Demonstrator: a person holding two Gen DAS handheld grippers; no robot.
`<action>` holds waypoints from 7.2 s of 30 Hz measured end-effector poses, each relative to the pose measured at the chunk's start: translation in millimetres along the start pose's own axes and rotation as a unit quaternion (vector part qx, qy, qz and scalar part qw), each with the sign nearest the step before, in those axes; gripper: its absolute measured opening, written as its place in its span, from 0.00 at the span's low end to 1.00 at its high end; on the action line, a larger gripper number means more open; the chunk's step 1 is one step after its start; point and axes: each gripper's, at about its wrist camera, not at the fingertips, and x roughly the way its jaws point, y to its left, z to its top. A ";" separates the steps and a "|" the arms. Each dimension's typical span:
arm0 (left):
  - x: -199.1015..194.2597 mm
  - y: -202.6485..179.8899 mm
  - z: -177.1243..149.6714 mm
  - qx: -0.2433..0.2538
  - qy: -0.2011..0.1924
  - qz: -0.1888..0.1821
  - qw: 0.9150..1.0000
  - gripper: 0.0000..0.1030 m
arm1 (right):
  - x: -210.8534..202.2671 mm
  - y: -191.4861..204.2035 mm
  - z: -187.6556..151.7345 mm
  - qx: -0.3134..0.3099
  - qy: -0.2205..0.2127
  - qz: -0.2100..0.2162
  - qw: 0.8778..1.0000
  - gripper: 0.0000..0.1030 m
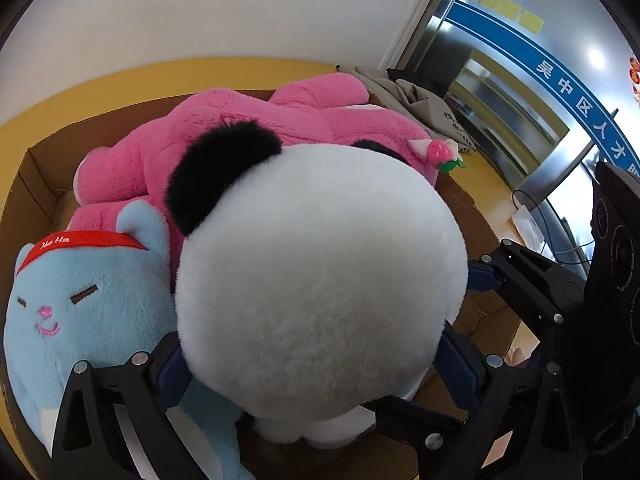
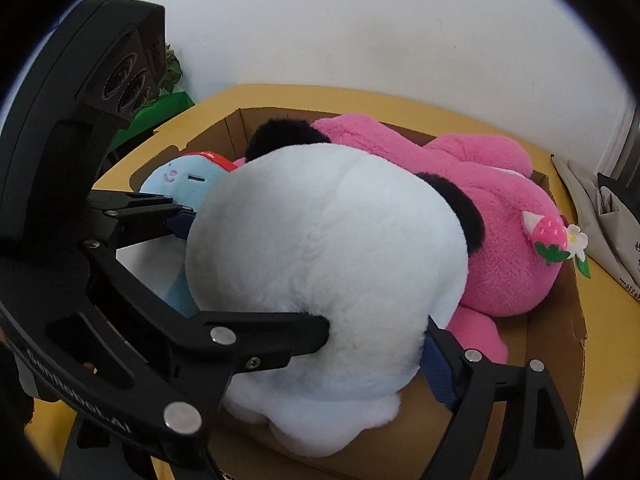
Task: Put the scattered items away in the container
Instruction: 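Lower the panda into the box and open both grippers, then move the right gripper onto the pink pig plush in teal shirt, then grasp the pig with the right gripper and lift it over the box, then lower the pig into the box beside the panda and open the right gripper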
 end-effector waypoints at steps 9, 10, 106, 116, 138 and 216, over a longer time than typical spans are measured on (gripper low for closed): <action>-63.2 -0.3 -22.2 -0.038 -0.072 0.034 0.996 0.99 | -42.7 9.1 -17.7 0.025 -0.026 -0.030 0.999 0.95; -75.2 -0.2 -27.0 -0.040 -0.088 0.039 0.995 1.00 | -52.1 10.1 -20.1 0.029 -0.035 -0.037 0.998 0.95; 27.5 -109.1 -122.5 -0.034 0.071 -0.110 0.991 0.54 | -126.8 24.8 -198.9 0.105 0.006 -0.084 0.991 0.77; -35.9 -127.2 -111.1 -0.013 -0.003 -0.100 0.995 0.45 | -170.8 32.9 -192.0 0.099 -0.083 -0.056 0.990 0.65; 89.9 -93.6 44.0 -0.008 0.024 -0.028 0.999 0.19 | -105.9 -66.2 -70.9 0.028 -0.193 -0.049 0.980 0.31; 102.0 -109.5 69.0 0.040 0.064 -0.020 0.997 0.67 | -62.8 -102.3 -90.1 0.136 -0.055 -0.007 0.989 0.49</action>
